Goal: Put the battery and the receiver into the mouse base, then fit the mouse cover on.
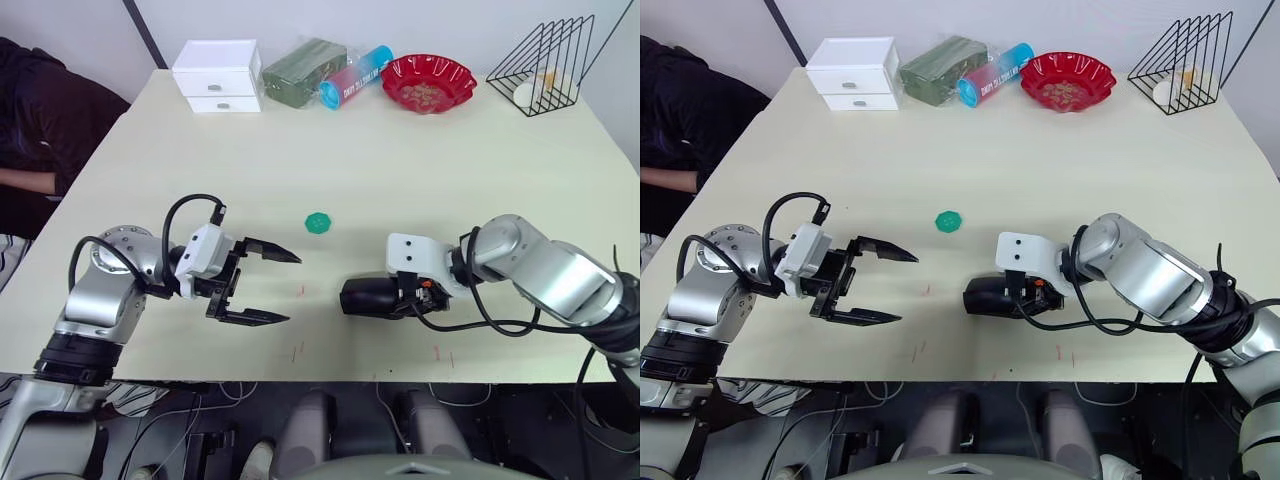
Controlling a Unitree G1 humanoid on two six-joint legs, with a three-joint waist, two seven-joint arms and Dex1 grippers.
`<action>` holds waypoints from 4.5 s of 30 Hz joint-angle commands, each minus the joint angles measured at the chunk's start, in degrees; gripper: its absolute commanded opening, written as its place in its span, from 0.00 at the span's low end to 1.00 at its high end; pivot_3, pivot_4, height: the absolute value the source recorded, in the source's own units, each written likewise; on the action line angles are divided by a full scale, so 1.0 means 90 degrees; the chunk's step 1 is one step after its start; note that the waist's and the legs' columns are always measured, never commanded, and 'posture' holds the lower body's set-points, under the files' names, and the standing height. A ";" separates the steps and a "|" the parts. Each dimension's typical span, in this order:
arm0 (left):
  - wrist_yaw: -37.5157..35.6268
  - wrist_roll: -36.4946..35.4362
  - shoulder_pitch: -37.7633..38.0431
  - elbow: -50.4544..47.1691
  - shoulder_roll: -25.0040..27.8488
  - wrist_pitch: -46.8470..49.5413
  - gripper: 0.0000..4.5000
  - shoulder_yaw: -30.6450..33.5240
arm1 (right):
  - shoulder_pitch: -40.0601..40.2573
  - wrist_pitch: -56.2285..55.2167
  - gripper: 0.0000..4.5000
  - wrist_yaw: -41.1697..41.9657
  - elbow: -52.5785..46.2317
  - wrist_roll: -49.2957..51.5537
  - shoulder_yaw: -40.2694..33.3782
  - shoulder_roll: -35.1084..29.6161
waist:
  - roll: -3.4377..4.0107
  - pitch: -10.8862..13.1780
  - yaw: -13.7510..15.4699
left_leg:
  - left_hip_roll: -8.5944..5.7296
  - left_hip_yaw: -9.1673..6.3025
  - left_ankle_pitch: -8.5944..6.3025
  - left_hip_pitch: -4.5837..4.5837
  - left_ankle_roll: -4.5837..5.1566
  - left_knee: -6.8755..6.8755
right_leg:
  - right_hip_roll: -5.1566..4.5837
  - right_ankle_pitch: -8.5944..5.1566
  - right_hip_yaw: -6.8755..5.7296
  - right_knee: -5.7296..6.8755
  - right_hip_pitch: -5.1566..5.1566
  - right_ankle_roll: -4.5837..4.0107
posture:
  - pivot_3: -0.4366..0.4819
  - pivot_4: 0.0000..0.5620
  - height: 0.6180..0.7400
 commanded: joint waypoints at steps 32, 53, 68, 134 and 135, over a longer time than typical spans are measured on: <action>-0.0274 -0.0022 -0.0035 -0.0022 0.0001 -0.0194 1.00 0.0104 | -0.0166 0.0777 0.50 -0.0175 -0.0136 0.0169 -0.0002 0.0008 | 0.0000 0.0000 0.0001 | 0.0000 -0.0001 0.0000 0.0000 0.0000 0.0000 | 0.0000 0.0000 0.0000 0.0002 0.0000 0.0000 | 0.48 0.27 1.00; -0.0274 0.0010 -0.0082 0.0008 -0.0020 -0.0216 1.00 0.0071 | -0.0134 0.0555 0.50 -0.0258 -0.0098 0.0158 -0.0016 0.0076 | 0.0000 0.0000 -0.0003 | 0.0000 -0.0001 0.0000 0.0000 0.0000 0.0000 | 0.0000 0.0000 0.0000 0.0002 -0.0001 0.0000 | 0.48 0.27 1.00; -0.0274 0.0014 -0.0100 0.0039 -0.0018 -0.0256 1.00 0.0055 | 0.0075 0.0289 0.50 -0.0283 -0.0027 0.0099 0.0013 0.0030 | 0.0000 0.0000 -0.0009 | 0.0000 -0.0001 0.0000 0.0000 0.0000 0.0000 | 0.0000 0.0000 0.0000 0.0002 -0.0001 0.0000 | 0.48 0.27 1.00; -0.0274 -0.0037 -0.0175 0.0056 0.0019 -0.0303 1.00 -0.0043 | 0.2491 -0.3232 0.80 -0.0117 0.0479 -0.0234 -0.1627 -0.0049 | -0.0014 0.0008 0.0001 | 0.0000 0.0002 0.0000 -0.0002 0.0000 0.0000 | 0.0001 0.0000 0.0002 0.0002 -0.0002 0.0000 | 0.48 0.27 1.00; -0.0274 -0.0036 -0.0178 0.0054 0.0016 -0.0300 1.00 -0.0043 | 0.2511 -0.3268 0.80 -0.0094 0.0495 -0.0245 -0.1641 -0.0040 | -0.0014 0.0008 0.0002 | 0.0000 0.0002 0.0000 -0.0002 0.0000 0.0000 | 0.0001 0.0000 0.0002 0.0002 -0.0002 0.0000 | 0.48 0.27 1.00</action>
